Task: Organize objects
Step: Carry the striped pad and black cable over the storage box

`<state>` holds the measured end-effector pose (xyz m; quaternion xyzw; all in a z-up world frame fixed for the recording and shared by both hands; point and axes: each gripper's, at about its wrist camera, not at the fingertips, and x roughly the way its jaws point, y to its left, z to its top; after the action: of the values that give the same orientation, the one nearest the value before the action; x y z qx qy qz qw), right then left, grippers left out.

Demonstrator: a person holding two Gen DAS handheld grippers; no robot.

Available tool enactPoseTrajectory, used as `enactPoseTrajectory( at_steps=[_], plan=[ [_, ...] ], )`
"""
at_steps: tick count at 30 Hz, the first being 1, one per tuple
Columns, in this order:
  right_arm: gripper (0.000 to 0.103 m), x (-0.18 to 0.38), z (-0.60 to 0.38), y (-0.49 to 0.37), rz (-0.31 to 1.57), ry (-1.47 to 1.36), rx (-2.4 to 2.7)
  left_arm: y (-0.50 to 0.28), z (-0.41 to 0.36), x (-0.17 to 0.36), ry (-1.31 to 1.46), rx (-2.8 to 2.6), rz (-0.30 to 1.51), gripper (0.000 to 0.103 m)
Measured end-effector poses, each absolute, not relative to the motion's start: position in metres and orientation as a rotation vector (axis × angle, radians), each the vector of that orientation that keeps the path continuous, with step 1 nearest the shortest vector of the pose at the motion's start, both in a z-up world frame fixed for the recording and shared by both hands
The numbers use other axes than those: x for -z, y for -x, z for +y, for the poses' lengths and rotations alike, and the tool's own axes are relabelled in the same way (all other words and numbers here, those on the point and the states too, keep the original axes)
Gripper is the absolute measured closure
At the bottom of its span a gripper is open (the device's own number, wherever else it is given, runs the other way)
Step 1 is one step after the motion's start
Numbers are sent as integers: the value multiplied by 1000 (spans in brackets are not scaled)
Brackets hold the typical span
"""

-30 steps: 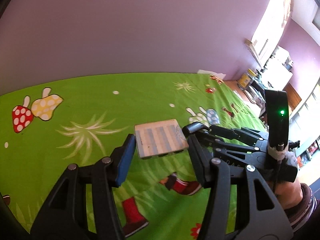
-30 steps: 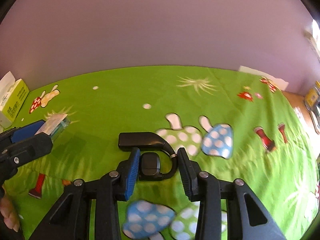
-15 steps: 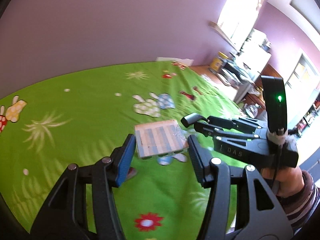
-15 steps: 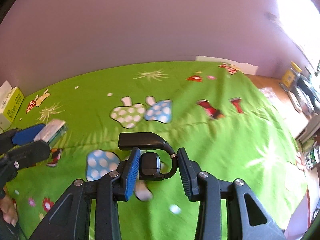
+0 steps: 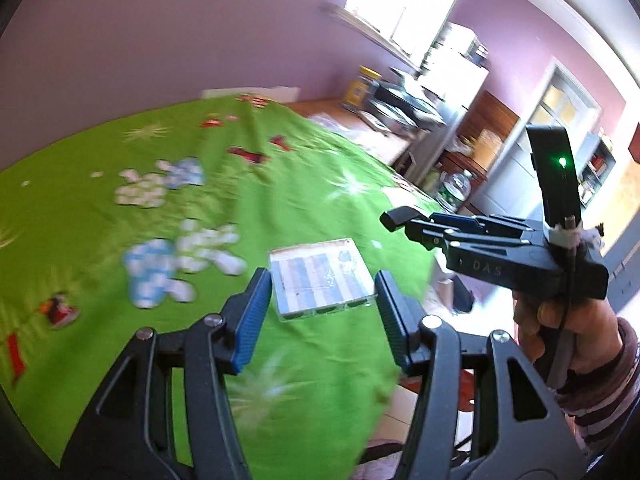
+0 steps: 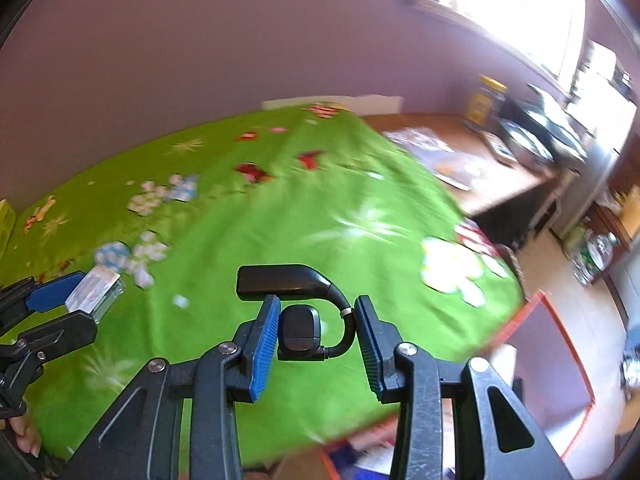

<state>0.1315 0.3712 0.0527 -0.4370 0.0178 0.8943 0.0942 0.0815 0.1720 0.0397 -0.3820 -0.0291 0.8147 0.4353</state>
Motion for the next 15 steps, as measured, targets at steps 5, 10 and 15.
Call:
enactPoseTrajectory(
  at_steps=[5,10,15],
  plan=[
    [63,-49,411,-157,102,1288,-2565,-105,209,-42,925,-1967,-12,46],
    [63,-40,446,-189,156,1288,-2464,-127,245,-39,908,-1908,47,46],
    [63,-27,480,-217,212,1292,-2361,-151,277,-34,891,-1853,117,46]
  ],
)
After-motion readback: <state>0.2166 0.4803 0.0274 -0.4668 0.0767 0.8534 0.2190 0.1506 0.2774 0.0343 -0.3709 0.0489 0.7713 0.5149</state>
